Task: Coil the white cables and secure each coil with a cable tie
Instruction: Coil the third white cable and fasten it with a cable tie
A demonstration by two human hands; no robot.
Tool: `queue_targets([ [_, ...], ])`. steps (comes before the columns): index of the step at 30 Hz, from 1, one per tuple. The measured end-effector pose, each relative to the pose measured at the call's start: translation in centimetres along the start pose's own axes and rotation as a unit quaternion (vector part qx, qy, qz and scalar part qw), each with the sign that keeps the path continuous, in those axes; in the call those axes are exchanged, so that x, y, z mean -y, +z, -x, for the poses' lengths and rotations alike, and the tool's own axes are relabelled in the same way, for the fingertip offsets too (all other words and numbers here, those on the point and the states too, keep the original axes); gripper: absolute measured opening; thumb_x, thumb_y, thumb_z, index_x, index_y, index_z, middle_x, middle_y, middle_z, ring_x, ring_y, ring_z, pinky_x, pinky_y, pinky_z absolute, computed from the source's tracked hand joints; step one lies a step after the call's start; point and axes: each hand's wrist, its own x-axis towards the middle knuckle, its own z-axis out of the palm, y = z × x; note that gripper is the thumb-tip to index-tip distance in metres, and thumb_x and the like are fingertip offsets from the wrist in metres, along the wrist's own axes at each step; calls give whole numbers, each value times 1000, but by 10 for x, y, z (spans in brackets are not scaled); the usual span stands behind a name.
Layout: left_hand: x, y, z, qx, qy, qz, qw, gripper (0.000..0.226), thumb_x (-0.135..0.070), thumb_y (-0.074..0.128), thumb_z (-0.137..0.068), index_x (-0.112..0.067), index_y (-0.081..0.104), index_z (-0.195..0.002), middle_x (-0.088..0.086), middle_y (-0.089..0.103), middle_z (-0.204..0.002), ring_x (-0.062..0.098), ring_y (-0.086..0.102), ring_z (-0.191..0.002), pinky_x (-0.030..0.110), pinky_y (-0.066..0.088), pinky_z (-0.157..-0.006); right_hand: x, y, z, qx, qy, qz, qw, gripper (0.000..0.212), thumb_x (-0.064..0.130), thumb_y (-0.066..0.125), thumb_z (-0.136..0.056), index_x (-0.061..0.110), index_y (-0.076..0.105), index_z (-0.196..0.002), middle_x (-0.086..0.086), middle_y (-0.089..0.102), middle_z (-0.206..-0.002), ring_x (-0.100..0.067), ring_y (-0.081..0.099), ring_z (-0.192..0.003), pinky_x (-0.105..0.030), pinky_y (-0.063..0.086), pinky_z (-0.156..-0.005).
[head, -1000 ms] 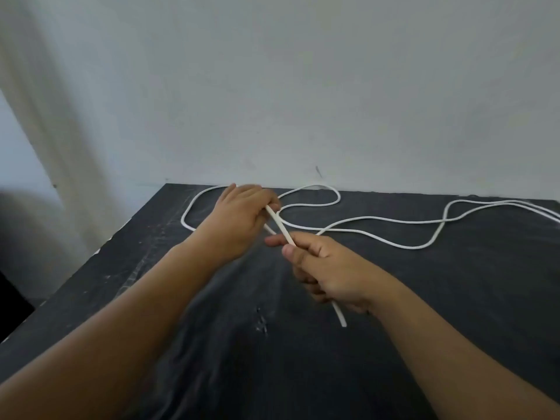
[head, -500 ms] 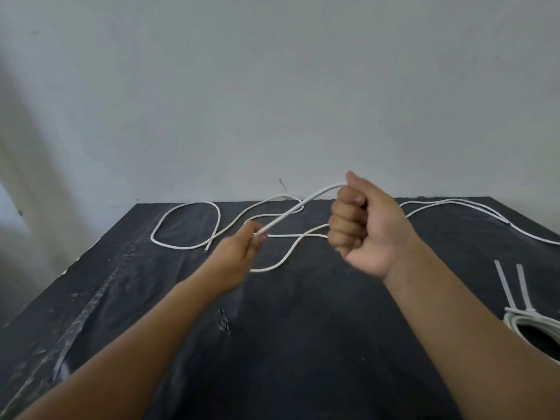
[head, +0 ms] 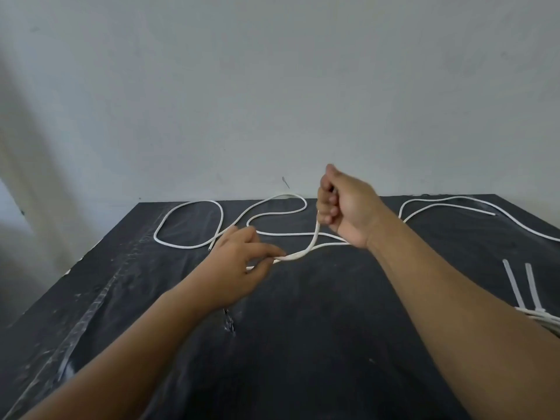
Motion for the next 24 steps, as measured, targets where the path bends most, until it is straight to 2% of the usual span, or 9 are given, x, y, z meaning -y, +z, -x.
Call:
queue_targets([
  [5,-17,-18,-8,7,51,9,999,41,-31,35,-78,-37,72,-95,-17,40,-76,4,37,-81,10,29,-79,-34,17,4,97,11,143,985,36,32,34,-103,10,51,-81,-3,48,-62,-15,47,-55,-27,47,-59],
  [7,-21,-24,-12,8,63,31,998,34,-26,39,-78,-31,70,-92,-19,47,-76,4,40,-83,7,28,-79,-41,21,7,131,11,163,978,36,29,35,-103,4,56,-88,-8,56,-72,-16,55,-66,-27,52,-65],
  [9,-24,-28,-15,-2,37,63,997,22,-19,48,-81,-26,65,-92,-24,55,-79,1,44,-85,5,31,-76,-47,25,10,160,27,170,972,38,29,38,-103,-2,59,-96,-14,61,-79,-22,59,-75,-36,56,-77],
  [11,-22,-31,-20,-13,5,84,996,16,-15,56,-85,-27,63,-94,-29,56,-80,-5,47,-87,5,32,-73,-51,27,16,171,55,183,967,37,34,42,-101,2,59,-93,-9,59,-69,-20,56,-64,-36,54,-70],
  [14,-13,-33,-27,-16,-5,110,994,11,-19,64,-86,-26,68,-94,-21,62,-83,-2,55,-83,8,38,-71,-58,28,28,174,90,170,966,37,34,36,-102,8,55,-83,-4,41,-52,-14,36,-44,-28,36,-48],
  [17,-4,-31,-33,-11,-45,165,985,4,-23,71,-83,-27,70,-83,-11,66,-78,4,60,-74,18,46,-69,-63,26,37,184,160,33,969,54,54,28,-98,14,49,-68,0,25,-48,-12,19,-40,-27,17,-46],
  [20,2,-22,-36,35,-92,206,974,3,-19,66,-87,-21,66,-84,-3,65,-82,0,56,-73,19,46,-71,-61,23,40,223,186,-47,956,60,69,30,-87,16,43,-63,5,20,-45,-9,13,-39,-24,14,-42],
  [22,4,-16,-34,59,-117,306,943,9,-15,58,-92,-8,60,-88,8,65,-81,6,57,-73,23,49,-70,-58,23,42,254,180,-56,948,49,63,43,-85,19,41,-61,8,21,-44,-7,14,-37,-22,14,-40],
  [24,2,-15,-32,73,-151,439,883,12,-11,50,-95,-4,54,-86,5,64,-69,8,59,-63,20,49,-61,-57,21,42,252,172,-43,951,44,57,48,-85,20,42,-61,8,21,-45,-5,15,-37,-20,14,-39],
])
